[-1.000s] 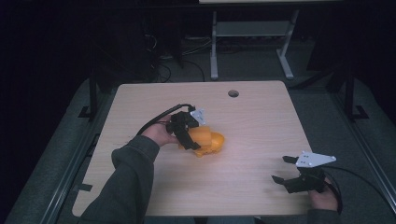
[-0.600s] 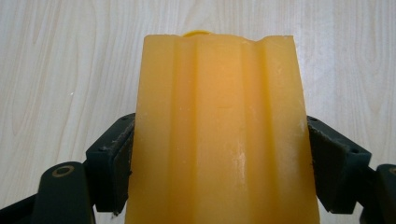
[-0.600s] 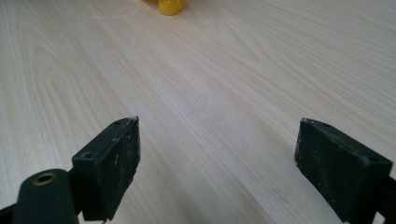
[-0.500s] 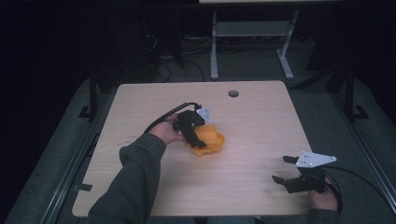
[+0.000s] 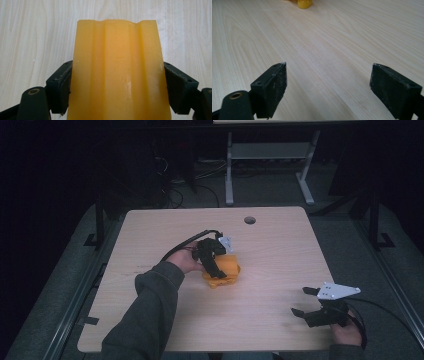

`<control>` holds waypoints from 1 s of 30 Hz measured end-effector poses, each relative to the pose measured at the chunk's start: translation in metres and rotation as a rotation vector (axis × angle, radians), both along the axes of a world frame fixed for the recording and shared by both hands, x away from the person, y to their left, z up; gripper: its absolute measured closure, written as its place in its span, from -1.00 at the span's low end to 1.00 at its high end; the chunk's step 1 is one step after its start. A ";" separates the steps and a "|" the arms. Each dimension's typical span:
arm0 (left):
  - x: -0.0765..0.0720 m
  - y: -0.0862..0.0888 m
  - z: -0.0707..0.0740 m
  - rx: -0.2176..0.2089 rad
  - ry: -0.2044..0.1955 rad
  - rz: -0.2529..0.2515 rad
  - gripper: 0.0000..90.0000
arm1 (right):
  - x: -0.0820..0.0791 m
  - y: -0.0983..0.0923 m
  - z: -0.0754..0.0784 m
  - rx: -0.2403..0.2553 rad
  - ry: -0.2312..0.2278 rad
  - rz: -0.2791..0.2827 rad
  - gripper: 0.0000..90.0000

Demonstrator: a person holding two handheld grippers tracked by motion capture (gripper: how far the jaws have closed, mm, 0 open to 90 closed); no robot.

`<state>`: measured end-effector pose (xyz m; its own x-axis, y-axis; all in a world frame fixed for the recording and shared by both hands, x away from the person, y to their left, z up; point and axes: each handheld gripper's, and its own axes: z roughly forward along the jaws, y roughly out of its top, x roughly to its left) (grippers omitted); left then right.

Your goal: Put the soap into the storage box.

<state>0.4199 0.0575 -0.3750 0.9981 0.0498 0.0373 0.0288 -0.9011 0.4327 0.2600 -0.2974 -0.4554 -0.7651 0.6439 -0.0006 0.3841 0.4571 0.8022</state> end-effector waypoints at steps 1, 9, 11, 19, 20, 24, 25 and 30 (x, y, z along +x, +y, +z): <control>0.001 -0.001 -0.001 0.002 0.001 0.001 -0.54 | 0.000 0.000 0.000 0.000 -0.002 0.001 -0.70; 0.004 -0.004 -0.009 0.001 0.028 0.006 -0.54 | 0.000 0.000 0.000 0.001 -0.001 -0.001 -0.70; 0.005 -0.003 -0.010 0.000 0.033 0.009 -0.54 | 0.000 0.000 0.000 0.002 -0.002 0.000 -0.70; 0.006 -0.002 -0.016 0.029 0.042 0.006 -0.54 | 0.000 0.000 0.000 -0.002 -0.007 0.004 -0.70; 0.006 -0.002 -0.017 0.028 0.046 0.008 -0.54 | 0.000 0.000 0.000 -0.002 -0.007 0.004 -0.70; 0.006 -0.002 -0.017 0.028 0.047 0.010 -0.55 | 0.000 0.000 0.000 -0.003 -0.007 0.004 -0.70; 0.006 -0.002 -0.017 0.032 0.042 0.009 -0.55 | 0.000 0.000 0.000 -0.003 -0.007 0.004 -0.70; 0.005 -0.002 -0.017 0.034 0.041 0.013 -0.55 | 0.000 0.000 0.000 -0.004 -0.006 0.006 -0.70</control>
